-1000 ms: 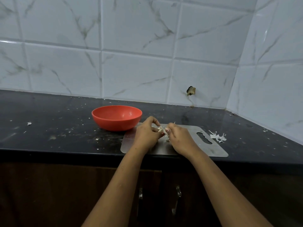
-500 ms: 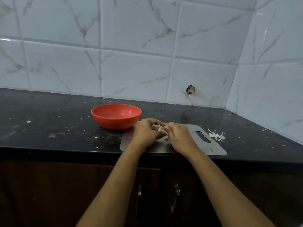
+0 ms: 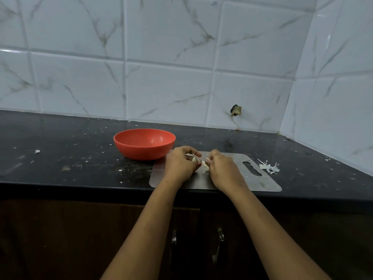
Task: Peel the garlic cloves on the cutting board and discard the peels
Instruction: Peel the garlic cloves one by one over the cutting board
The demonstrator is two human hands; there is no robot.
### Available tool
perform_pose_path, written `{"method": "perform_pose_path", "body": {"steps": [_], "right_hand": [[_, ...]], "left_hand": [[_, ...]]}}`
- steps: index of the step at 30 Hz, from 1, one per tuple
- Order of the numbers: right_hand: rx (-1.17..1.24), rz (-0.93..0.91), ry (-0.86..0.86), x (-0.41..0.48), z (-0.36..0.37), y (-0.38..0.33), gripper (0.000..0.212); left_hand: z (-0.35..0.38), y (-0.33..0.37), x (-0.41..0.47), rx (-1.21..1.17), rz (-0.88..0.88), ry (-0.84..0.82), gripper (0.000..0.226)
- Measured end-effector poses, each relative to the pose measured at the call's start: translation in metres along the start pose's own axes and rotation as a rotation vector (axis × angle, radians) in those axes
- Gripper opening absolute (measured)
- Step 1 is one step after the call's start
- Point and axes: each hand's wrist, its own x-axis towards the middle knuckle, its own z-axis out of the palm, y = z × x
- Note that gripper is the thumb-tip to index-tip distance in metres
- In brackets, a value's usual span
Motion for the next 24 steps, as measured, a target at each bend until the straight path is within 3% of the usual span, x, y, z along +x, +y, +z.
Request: {"method": "perform_pose_path", "body": {"steps": [4,7,10,17,24], "right_hand": [[0.025,0.017,-0.011,0.002,0.000,0.000,0.015],[0.040,0.009,-0.002,0.001,0.001,0.002,0.022],[0.084,-0.052,0.028,0.001,0.002,0.002,0.026],[0.565,-0.053,-0.012,0.001,-0.008,0.000,0.020],[0.610,-0.029,-0.079,0.012,-0.002,-0.004,0.038]], "left_hand": [[-0.002,0.001,0.000,-0.188,-0.035,-0.032,0.029],[-0.004,0.001,0.000,-0.335,-0.062,-0.110,0.033],[-0.006,0.000,0.002,-0.354,-0.067,-0.197,0.023],[-0.008,0.000,0.005,-0.354,-0.013,-0.291,0.015],[-0.009,-0.001,0.009,-0.431,-0.053,-0.268,0.019]]}}
